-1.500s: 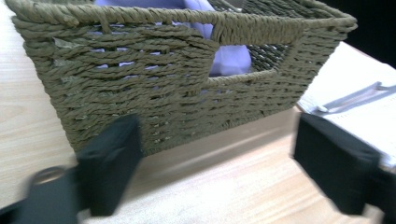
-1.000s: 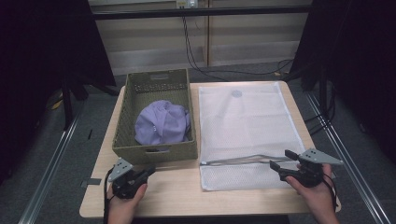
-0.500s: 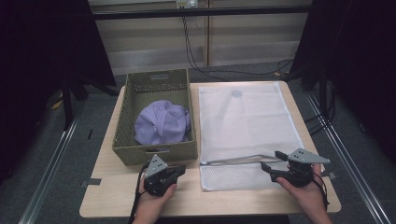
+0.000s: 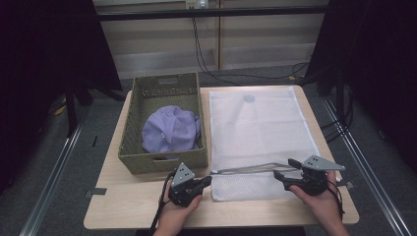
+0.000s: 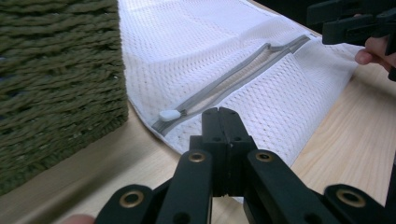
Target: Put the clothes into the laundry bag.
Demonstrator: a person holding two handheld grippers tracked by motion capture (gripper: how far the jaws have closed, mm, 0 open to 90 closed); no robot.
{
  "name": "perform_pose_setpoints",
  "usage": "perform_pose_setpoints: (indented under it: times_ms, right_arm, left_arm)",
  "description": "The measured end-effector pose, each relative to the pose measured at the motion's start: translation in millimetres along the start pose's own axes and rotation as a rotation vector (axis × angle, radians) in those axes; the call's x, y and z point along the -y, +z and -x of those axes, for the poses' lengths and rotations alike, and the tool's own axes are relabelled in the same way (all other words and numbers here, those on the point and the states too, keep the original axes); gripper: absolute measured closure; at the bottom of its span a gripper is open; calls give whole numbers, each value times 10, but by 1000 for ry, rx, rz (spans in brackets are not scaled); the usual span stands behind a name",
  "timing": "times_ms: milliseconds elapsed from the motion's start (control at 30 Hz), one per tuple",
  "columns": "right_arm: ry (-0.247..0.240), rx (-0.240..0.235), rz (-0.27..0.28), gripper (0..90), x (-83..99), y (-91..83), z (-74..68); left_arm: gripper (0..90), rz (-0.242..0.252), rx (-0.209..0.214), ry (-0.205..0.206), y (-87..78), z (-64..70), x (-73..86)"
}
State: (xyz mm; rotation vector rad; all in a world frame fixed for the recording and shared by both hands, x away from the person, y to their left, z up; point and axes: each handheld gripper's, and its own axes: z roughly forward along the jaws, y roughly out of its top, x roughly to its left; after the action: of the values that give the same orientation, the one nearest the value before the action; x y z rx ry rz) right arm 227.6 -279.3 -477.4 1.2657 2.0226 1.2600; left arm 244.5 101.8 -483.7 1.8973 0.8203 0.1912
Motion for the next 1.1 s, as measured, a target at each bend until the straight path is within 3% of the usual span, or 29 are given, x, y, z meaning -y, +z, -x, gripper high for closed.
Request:
perform_pose_setpoints:
  times_ms: [300, 433, 667, 800, 967, 1000, 1100]
  right_arm:
    - [-5, -5, -3, 266, -12, 38, -2]
    - [-3, -2, -13, 269, -18, 84, 14]
    - [-25, 24, -76, 293, -24, 293, 42]
    - [-15, 43, -102, 347, -49, 405, 79]
    - [-25, 31, -117, 436, -28, 429, 75]
    - [-36, 21, -120, 498, -21, 439, 85]
    - [-57, 33, -128, 540, -33, 460, 86]
  left_arm:
    - [900, -14, 25, -2, 122, 92, -3]
    - [900, -29, 43, 29, 243, 198, -19]
    - [900, -73, 80, 56, 498, 341, -90]
    - [900, -115, 88, 96, 644, 425, -112]
    - [900, -168, 80, 100, 727, 422, -66]
    - [900, -185, 84, 90, 747, 414, -45]
    - [900, -193, 81, 86, 756, 416, -45]
